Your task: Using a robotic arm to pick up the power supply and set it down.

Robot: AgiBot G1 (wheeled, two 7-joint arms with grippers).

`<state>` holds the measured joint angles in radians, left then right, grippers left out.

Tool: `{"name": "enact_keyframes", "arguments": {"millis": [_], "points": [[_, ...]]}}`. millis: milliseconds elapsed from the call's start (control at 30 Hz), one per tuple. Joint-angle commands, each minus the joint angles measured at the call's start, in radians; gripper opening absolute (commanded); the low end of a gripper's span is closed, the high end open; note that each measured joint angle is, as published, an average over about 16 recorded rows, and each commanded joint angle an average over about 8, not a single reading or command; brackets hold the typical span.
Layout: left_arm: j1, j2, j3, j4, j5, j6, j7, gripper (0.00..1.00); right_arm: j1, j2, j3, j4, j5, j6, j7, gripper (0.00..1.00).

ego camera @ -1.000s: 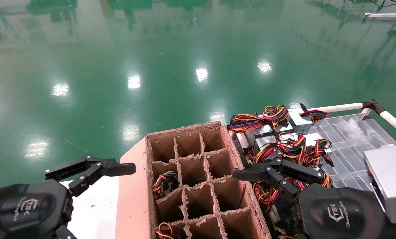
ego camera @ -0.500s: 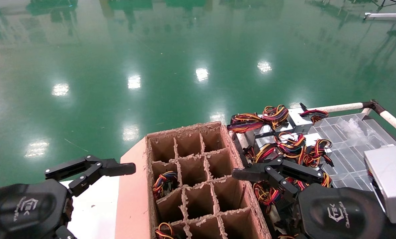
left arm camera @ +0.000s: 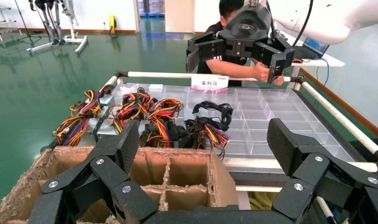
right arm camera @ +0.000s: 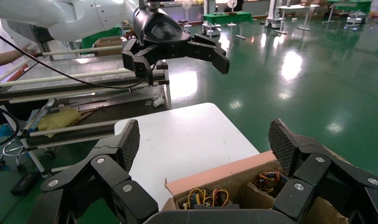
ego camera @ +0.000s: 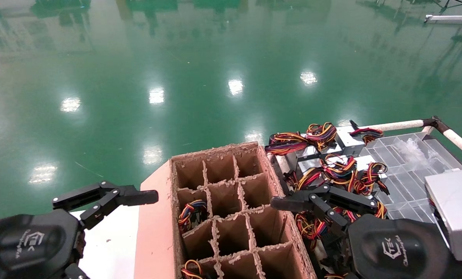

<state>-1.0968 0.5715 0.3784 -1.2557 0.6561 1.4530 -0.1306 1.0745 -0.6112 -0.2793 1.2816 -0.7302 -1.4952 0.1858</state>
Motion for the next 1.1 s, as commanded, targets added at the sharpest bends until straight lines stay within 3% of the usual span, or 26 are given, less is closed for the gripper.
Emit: {"name": "enact_keyframes", "arguments": {"millis": [33, 167, 200, 733, 933, 1100], "points": [[0.0, 0.0, 0.0, 0.0, 0.0, 0.0, 0.0, 0.56, 0.0, 0.0, 0.0, 0.0, 0.0, 0.0, 0.0, 1.0], [0.0, 0.0, 0.0, 0.0, 0.0, 0.0, 0.0, 0.06, 0.0, 0.0, 0.0, 0.0, 0.0, 0.0, 0.0, 1.0], [0.0, 0.0, 0.0, 0.0, 0.0, 0.0, 0.0, 0.0, 0.0, 0.0, 0.0, 0.0, 0.0, 0.0, 0.0, 1.0], [0.0, 0.0, 0.0, 0.0, 0.0, 0.0, 0.0, 0.0, 0.005, -0.005, -0.005, -0.006, -0.022, 0.016, -0.004, 1.0], [0.0, 0.0, 0.0, 0.0, 0.0, 0.0, 0.0, 0.0, 0.063, -0.054, -0.062, -0.036, -0.181, 0.094, -0.011, 1.0], [0.0, 0.0, 0.0, 0.0, 0.0, 0.0, 0.0, 0.0, 0.155, -0.153, -0.154, -0.105, -0.371, 0.15, -0.017, 1.0]]}}
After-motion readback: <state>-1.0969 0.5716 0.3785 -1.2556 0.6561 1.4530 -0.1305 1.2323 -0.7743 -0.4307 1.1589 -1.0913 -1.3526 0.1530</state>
